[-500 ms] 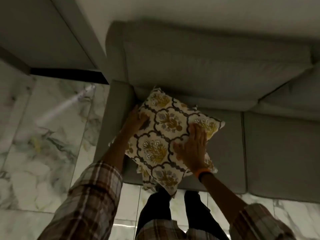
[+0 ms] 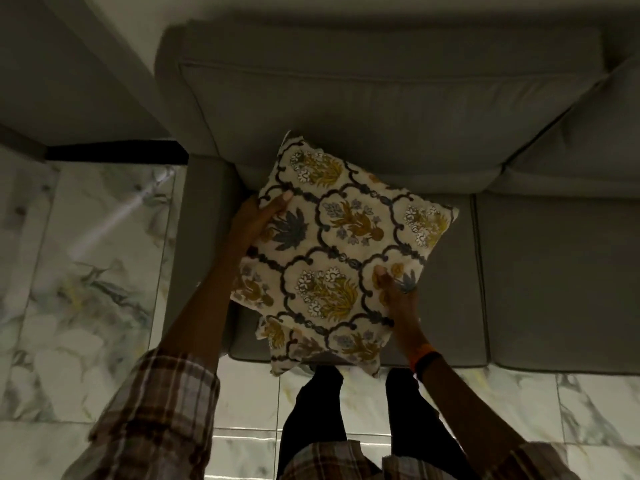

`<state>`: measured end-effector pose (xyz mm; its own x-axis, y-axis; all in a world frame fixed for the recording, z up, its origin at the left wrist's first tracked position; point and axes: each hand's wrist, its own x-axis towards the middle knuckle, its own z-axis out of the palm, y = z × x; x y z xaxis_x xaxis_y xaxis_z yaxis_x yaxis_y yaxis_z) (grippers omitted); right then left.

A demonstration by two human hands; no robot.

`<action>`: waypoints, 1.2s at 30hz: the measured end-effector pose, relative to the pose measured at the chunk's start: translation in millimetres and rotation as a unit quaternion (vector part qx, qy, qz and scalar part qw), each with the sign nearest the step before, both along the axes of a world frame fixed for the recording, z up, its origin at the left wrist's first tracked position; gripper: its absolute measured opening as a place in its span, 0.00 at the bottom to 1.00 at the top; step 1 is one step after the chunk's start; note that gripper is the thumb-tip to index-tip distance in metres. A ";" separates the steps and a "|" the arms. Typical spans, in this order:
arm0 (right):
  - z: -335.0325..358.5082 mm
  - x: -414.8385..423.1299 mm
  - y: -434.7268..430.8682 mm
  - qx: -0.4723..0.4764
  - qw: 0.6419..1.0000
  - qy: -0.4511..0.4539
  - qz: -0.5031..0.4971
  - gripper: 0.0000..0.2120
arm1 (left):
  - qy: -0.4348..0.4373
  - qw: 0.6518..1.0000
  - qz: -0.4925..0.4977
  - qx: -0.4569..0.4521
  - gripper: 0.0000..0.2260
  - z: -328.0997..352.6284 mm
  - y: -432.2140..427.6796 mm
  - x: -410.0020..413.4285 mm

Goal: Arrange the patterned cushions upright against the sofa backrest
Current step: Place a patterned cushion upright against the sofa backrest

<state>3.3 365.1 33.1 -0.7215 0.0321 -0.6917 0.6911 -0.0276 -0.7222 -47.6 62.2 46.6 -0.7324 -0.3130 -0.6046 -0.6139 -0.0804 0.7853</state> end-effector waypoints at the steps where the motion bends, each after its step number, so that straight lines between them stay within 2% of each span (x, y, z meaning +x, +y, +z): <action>1: 9.9 -9.1 19.2 -0.001 0.999 0.031 0.010 0.42 | 0.017 1.000 0.008 0.005 0.35 11.1 17.6 -6.7; 2: 21.5 -20.4 39.3 -0.002 0.998 0.059 0.023 0.36 | 0.043 0.999 0.017 0.017 0.38 17.8 36.2 -13.5; 4: 39.9 -48.9 83.9 0.026 0.989 0.135 0.045 0.19 | 0.078 0.995 0.039 0.049 0.50 26.7 74.5 -24.7; 5: 51.6 -69.5 110.9 0.054 0.984 0.165 0.042 0.14 | 0.081 0.994 0.044 0.055 0.53 28.5 98.4 -32.0; 6: 63.7 -92.2 139.3 0.081 0.978 0.188 0.040 0.13 | 0.077 0.995 0.037 0.059 0.52 28.7 125.2 -40.4; 7: 72.9 -116.2 170.4 0.102 0.972 0.208 0.048 0.13 | 0.074 0.995 0.021 0.063 0.47 23.9 153.9 -48.0; 8: 80.9 -141.3 199.1 0.132 0.961 0.234 0.060 0.18 | 0.060 0.997 0.006 0.056 0.42 19.8 184.2 -57.1; 9: 85.1 -164.4 222.1 0.168 0.946 0.265 0.078 0.25 | 0.039 0.998 -0.014 0.035 0.40 11.9 209.1 -64.6; 11: 86.0 -215.7 267.6 0.250 0.904 0.318 0.135 0.33 | -0.020 0.996 -0.084 -0.010 0.52 -11.0 268.0 -83.1; 12: 86.1 -239.8 284.1 0.286 0.879 0.338 0.178 0.34 | -0.045 0.993 -0.103 -0.024 0.55 -21.6 295.2 -93.2; 15: 78.4 -296.5 309.9 0.362 0.795 0.374 0.311 0.35 | -0.007 0.994 -0.108 0.011 0.41 -60.5 361.8 -117.7; 16: 72.7 -310.5 314.1 0.379 0.759 0.397 0.350 0.34 | -0.013 0.994 -0.099 0.038 0.40 -71.8 381.6 -124.6; 18: 48.9 -335.9 321.4 0.401 0.689 0.435 0.418 0.29 | -0.027 0.995 -0.039 0.083 0.42 -90.9 410.0 -137.9; 19: 38.5 -345.1 321.7 0.410 0.658 0.446 0.447 0.28 | -0.036 0.998 -0.021 0.056 0.44 -99.2 420.3 -144.3; 21: 12.0 -361.8 325.4 0.418 0.621 0.445 0.491 0.26 | -0.039 0.998 -0.058 -0.009 0.49 -114.2 438.5 -157.1; 22: -1.2 -368.7 327.9 0.412 0.614 0.441 0.509 0.26 | -0.036 0.997 -0.070 -0.012 0.51 -118.7 446.6 -164.5; 23: -14.5 -374.2 331.0 0.408 0.609 0.432 0.525 0.27 | -0.021 0.997 -0.068 -0.017 0.48 -122.8 455.2 -173.0; 24: -23.9 -377.3 334.7 0.405 0.608 0.425 0.534 0.28 | -0.005 0.998 -0.059 -0.035 0.44 -132.0 456.5 -179.2; 26: -42.8 -382.7 353.0 0.412 0.634 0.425 0.497 0.32 | 0.023 0.997 -0.047 -0.055 0.46 -131.0 462.8 -193.2; 28: -54.8 -377.8 382.5 0.440 0.681 0.448 0.377 0.39 | 0.034 0.997 -0.030 -0.060 0.44 -137.4 465.4 -203.1; 30: -63.9 -358.2 412.1 0.438 0.751 0.430 0.244 0.50 | 0.041 0.997 -0.035 -0.056 0.38 -144.1 465.8 -207.9; 32: -75.8 -340.1 435.0 0.349 0.849 0.371 0.141 0.59 | 0.044 0.997 -0.030 -0.057 0.39 -147.6 468.3 -214.0; 34: -101.4 -335.5 450.7 0.197 0.932 0.279 0.118 0.57 | 0.061 0.996 -0.008 -0.059 0.47 -147.5 469.4 -217.8; 36: -120.7 -338.6 458.1 0.118 0.956 0.205 0.174 0.49 | 0.085 0.993 0.023 -0.072 0.54 -148.5 471.2 -219.5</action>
<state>-335.2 823.3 -87.6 -0.9259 -0.1402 -0.3509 0.2853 0.3494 -0.8925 -267.0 533.4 -101.8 -0.8026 -0.4239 -0.4196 -0.4697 0.0155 0.8827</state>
